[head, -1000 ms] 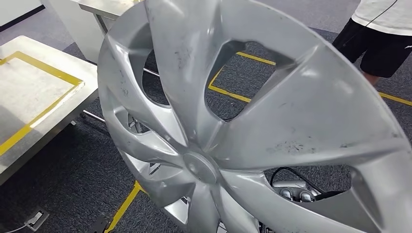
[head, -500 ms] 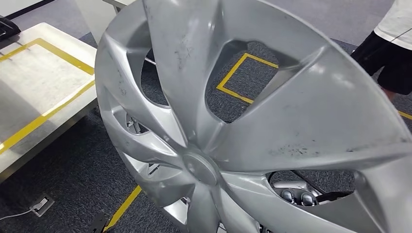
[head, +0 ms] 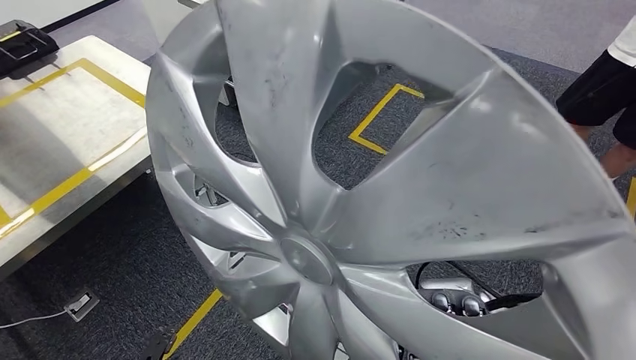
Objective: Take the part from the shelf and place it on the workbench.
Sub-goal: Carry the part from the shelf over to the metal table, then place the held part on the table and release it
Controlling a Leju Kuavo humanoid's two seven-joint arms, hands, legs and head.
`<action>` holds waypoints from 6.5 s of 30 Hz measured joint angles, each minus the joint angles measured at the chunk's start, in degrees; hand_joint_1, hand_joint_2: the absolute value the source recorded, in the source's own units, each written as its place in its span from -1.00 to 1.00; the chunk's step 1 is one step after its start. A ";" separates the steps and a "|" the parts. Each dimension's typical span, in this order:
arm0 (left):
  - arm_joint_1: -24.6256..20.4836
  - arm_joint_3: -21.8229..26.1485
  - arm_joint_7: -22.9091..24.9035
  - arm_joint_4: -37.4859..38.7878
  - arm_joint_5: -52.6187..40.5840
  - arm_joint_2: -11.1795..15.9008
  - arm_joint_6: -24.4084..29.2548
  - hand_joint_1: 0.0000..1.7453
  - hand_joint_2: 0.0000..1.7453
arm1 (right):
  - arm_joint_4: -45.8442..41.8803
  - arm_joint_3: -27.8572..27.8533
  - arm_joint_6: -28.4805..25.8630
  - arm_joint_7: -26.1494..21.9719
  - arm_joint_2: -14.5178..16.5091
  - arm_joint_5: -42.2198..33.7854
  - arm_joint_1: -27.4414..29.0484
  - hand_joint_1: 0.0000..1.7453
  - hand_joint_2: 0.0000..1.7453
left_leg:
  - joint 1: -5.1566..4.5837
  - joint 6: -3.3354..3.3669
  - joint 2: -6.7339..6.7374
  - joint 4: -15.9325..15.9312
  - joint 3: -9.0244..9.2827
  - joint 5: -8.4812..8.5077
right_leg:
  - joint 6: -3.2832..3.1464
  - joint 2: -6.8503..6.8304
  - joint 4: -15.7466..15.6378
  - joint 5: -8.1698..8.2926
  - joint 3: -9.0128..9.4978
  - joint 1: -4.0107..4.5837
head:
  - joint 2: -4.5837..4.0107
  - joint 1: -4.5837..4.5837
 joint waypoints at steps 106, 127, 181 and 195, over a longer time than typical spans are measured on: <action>2.53 6.50 0.92 -3.35 -4.67 0.01 -1.61 -1.00 1.00 | 0.43 0.02 0.68 -1.35 0.35 1.36 -0.73 0.42 1.00 | -0.61 3.01 1.20 -9.17 4.31 5.38 | 1.39 -1.66 3.07 -2.70 -0.29 0.61 | 0.00 -0.01; 3.36 6.94 1.29 -4.37 -4.72 -0.11 -1.57 -1.00 1.00 | 0.62 0.06 0.68 -1.42 0.22 1.39 -0.71 0.42 1.00 | 0.23 -0.12 0.95 4.40 -2.58 0.34 | -0.12 -0.95 -0.78 0.38 0.63 0.18 | 0.00 -0.25; 3.06 7.42 0.18 -3.21 -3.01 -1.27 -1.94 -1.00 1.00 | 1.42 -0.01 -1.78 5.69 0.73 -5.89 -2.40 0.42 1.00 | -0.14 1.11 -0.30 -7.55 3.68 4.08 | 0.95 0.14 -0.76 0.66 0.18 0.37 | 0.00 0.11; 3.22 7.87 -0.08 -2.49 -2.98 -1.98 -1.95 -1.00 1.00 | 1.66 0.18 -2.10 6.78 0.69 -7.22 -4.16 0.42 1.00 | -0.49 1.93 0.93 -8.51 4.00 4.59 | 1.26 -0.02 -1.02 0.38 0.56 0.81 | 0.00 -0.16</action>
